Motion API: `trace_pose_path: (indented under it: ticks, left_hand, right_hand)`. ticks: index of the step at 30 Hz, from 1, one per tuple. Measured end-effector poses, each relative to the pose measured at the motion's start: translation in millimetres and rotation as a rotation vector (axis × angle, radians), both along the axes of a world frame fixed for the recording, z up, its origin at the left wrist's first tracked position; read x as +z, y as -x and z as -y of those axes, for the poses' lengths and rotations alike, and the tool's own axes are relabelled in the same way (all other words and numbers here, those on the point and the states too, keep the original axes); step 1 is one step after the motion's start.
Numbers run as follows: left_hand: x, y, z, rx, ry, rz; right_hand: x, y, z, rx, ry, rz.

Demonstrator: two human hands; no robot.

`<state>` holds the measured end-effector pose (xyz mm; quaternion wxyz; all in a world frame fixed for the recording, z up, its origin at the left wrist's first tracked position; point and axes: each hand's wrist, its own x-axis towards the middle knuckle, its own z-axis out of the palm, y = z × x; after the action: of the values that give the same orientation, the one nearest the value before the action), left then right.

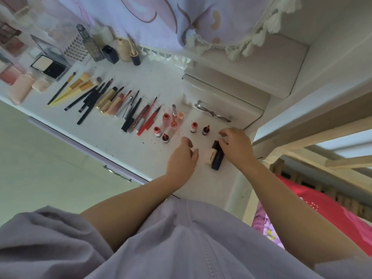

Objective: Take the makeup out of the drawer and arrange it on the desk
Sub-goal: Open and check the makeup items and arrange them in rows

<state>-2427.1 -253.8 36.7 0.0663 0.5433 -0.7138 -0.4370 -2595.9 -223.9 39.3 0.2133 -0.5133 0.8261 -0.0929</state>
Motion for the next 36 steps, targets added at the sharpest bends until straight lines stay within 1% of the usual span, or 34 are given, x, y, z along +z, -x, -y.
trace_pose_path:
  ticks: [3,5,8,12,15,18,19,20,22,23,24,26,30,33,36]
  left_hand:
    - [-3,10,-9,-0.172,0.01,0.141]
    - [-5,22,-10,-0.27,0.034,0.222]
    - [-4,33,-8,-0.32,0.087,0.321]
    - [1,28,-6,-0.297,0.059,0.318]
    - [4,5,-2,-0.362,0.161,0.308]
    - [17,-16,3,-0.414,0.275,0.248]
    - [24,-20,5,-0.429,0.308,0.23]
    - [32,-24,7,-0.445,0.338,0.216]
    - [45,-27,11,-0.501,0.394,0.206]
    - [50,-29,11,-0.54,0.419,0.21]
    - [55,-30,11,-0.581,0.439,0.212]
    - [60,-30,10,-0.648,0.453,0.209]
    - [71,-26,10,-0.689,0.317,0.176]
    - [78,-24,12,-0.677,0.23,0.073]
    - [85,-27,17,-0.655,0.135,-0.038]
  right_hand:
    - [2,-7,-1,0.06,-0.082,-0.094]
    - [1,-12,-1,0.081,-0.103,-0.156]
    - [-1,-19,-1,0.058,-0.097,-0.185]
    - [-3,-30,4,0.085,-0.096,-0.214]
    - [4,-39,3,0.058,-0.047,-0.184]
    - [19,-43,-5,0.007,0.08,-0.154]
    - [24,-45,-9,-0.01,0.122,-0.104]
    - [31,-46,-13,-0.049,0.158,0.01]
    - [45,-48,-18,-0.151,0.176,0.347]
    - [53,-50,-21,-0.184,0.165,0.47]
    - [58,-51,-23,-0.194,0.149,0.522]
    - [67,-55,-26,-0.196,0.131,0.543]
    - [78,-61,-28,-0.214,0.133,0.557]
    - [87,-61,-31,-0.228,0.164,0.583]
    - [97,-60,-34,-0.168,0.179,0.628]
